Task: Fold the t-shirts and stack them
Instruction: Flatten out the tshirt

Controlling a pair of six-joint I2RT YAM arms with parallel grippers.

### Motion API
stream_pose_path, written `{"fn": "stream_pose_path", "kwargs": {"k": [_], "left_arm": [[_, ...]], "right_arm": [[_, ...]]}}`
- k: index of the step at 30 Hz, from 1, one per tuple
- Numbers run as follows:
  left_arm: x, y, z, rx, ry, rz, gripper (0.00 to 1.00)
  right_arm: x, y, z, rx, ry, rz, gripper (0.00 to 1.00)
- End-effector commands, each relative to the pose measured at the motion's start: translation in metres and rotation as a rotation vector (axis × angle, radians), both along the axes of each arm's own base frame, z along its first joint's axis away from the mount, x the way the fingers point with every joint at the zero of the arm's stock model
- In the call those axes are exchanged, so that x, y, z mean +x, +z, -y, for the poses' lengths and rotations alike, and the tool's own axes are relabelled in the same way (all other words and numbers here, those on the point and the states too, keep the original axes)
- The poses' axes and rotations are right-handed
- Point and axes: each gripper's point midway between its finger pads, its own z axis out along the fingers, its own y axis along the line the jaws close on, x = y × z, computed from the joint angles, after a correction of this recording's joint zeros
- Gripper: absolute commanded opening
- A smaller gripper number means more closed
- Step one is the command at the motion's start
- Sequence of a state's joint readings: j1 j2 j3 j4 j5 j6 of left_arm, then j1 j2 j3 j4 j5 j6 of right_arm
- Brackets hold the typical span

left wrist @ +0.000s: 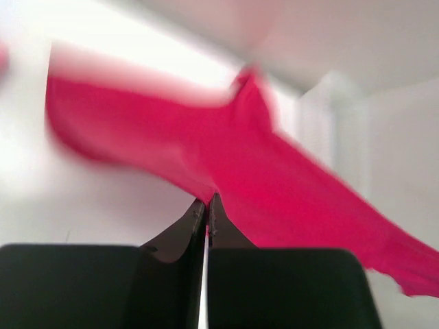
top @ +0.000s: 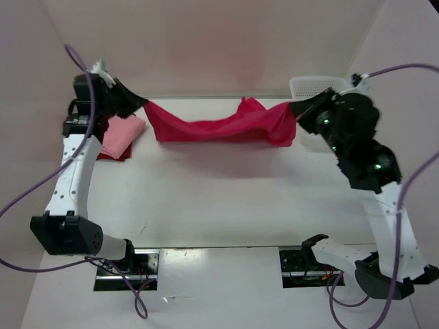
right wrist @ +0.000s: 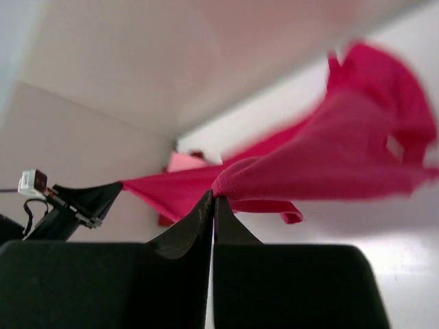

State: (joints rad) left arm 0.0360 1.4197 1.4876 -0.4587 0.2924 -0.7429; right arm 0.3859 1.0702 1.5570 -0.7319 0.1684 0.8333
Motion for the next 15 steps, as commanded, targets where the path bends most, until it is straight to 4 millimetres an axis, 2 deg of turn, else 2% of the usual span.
{"fn": "stream_pose_path", "kwargs": {"k": [1,2,3,4,5,6,7,9,10,12,13,15], "left_arm": [[-0.026,0.088,-0.016,0.027,-0.009,0.186,0.0],[-0.033,0.121,-0.017,0.027,-0.022,0.258,0.0],[-0.04,0.137,-0.02,0.017,-0.018,0.289,0.0],[-0.043,0.151,-0.032,0.01,0.009,0.317,0.0],[-0.047,0.164,-0.035,0.016,0.02,0.342,0.0],[-0.061,0.194,-0.033,0.027,0.019,0.403,0.0],[-0.067,0.208,-0.034,0.037,0.034,0.435,0.0],[-0.075,0.228,-0.034,0.048,0.042,0.486,0.0],[-0.072,0.23,-0.035,0.039,0.054,0.486,0.0],[-0.067,0.231,-0.041,0.032,0.064,0.493,0.0],[-0.063,0.226,-0.042,0.03,0.064,0.486,0.0],[-0.041,0.195,-0.048,0.012,0.079,0.421,0.0]], "right_arm": [[-0.018,0.042,0.034,-0.184,-0.065,0.052,0.0],[-0.02,0.081,0.042,-0.2,-0.085,0.134,0.0],[-0.021,0.101,0.043,-0.202,-0.087,0.183,0.0],[-0.037,0.143,0.049,-0.174,-0.087,0.288,0.0],[-0.039,0.161,0.05,-0.184,-0.083,0.337,0.0],[-0.029,0.168,0.043,-0.191,-0.062,0.346,0.0],[-0.049,0.206,0.045,-0.157,-0.048,0.459,0.0],[-0.044,0.221,0.04,-0.146,-0.043,0.505,0.0],[-0.042,0.225,0.038,-0.151,-0.036,0.519,0.0],[-0.026,0.219,0.031,-0.18,-0.022,0.51,0.0],[-0.002,0.2,0.022,-0.216,-0.01,0.453,0.0],[0.022,0.186,0.014,-0.29,0.01,0.435,0.0]]}}
